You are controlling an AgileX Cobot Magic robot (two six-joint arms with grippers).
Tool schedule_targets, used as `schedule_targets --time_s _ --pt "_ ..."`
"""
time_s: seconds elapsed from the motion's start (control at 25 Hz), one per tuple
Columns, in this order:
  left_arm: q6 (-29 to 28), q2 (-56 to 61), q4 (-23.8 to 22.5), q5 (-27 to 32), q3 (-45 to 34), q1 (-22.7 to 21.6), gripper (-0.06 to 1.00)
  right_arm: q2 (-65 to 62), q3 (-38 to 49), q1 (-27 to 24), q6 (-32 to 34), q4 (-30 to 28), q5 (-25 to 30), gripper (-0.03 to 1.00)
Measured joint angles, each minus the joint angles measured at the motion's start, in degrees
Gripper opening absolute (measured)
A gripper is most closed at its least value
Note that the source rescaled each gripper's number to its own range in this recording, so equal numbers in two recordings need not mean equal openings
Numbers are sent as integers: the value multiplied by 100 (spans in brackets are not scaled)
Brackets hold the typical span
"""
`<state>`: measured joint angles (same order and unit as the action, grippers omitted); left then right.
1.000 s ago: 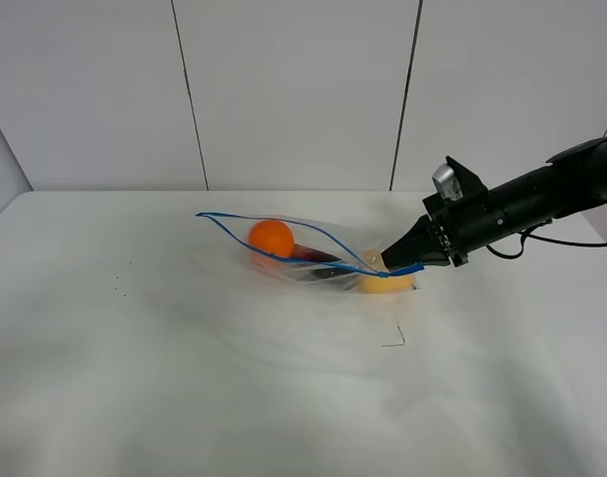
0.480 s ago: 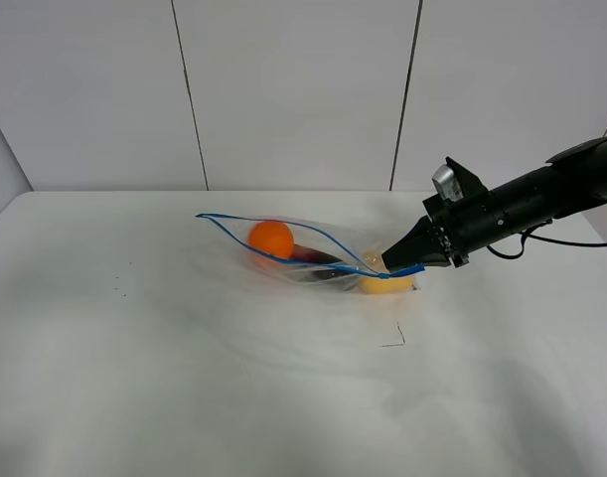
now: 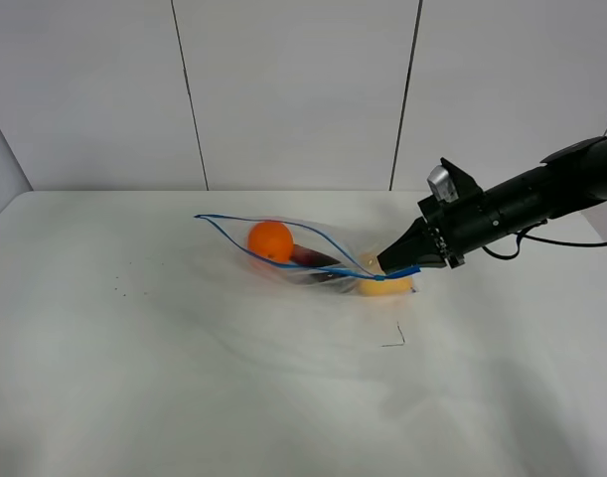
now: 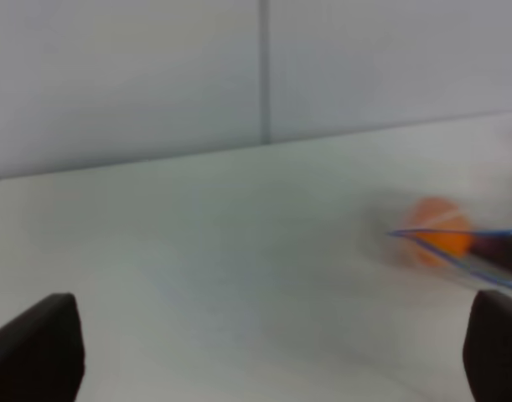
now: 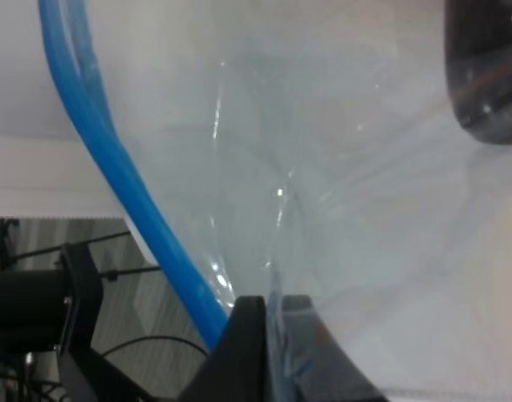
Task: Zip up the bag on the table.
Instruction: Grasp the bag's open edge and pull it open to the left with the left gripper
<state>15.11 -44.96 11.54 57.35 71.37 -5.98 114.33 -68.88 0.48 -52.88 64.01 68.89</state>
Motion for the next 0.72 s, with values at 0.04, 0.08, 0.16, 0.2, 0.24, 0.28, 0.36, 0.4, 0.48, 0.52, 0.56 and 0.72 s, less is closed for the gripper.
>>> schedule_targets --time_s 0.04,0.08,0.16,0.2,0.24,0.28,0.36,0.4,0.48,0.52,0.56,0.72 --pt "61 -7 16 14 0 17 92 0 0 56 4 0 0 0" --pt "106 -7 16 13 0 57 92 0 0 117 11 0 0 0" --pt "225 10 1 -13 0 181 92 0 0 186 72 0 -11 0" --pt "262 7 -37 -51 0 244 92 0 0 191 94 0 -11 0" --pt "275 7 -109 -94 0 291 92 0 0 191 95 -6 -11 0" --pt "288 2 -183 -129 0 332 92 0 0 191 112 -29 -11 0" --pt "294 -49 -358 -183 0 400 92 0 0 191 112 -70 -18 0" --pt "300 -76 -516 -183 0 460 92 0 0 191 112 -82 -26 0" --pt "308 -184 -909 -214 -52 670 92 0 0 191 112 -84 -30 0" --pt "308 -241 -1154 -214 -89 840 92 0 0 191 112 -84 -32 0" --pt "308 -283 -1368 -214 -144 1039 92 0 0 191 112 -84 -37 0" --pt "105 -487 -2382 -232 -436 1884 92 0 0 191 112 -89 -68 0"
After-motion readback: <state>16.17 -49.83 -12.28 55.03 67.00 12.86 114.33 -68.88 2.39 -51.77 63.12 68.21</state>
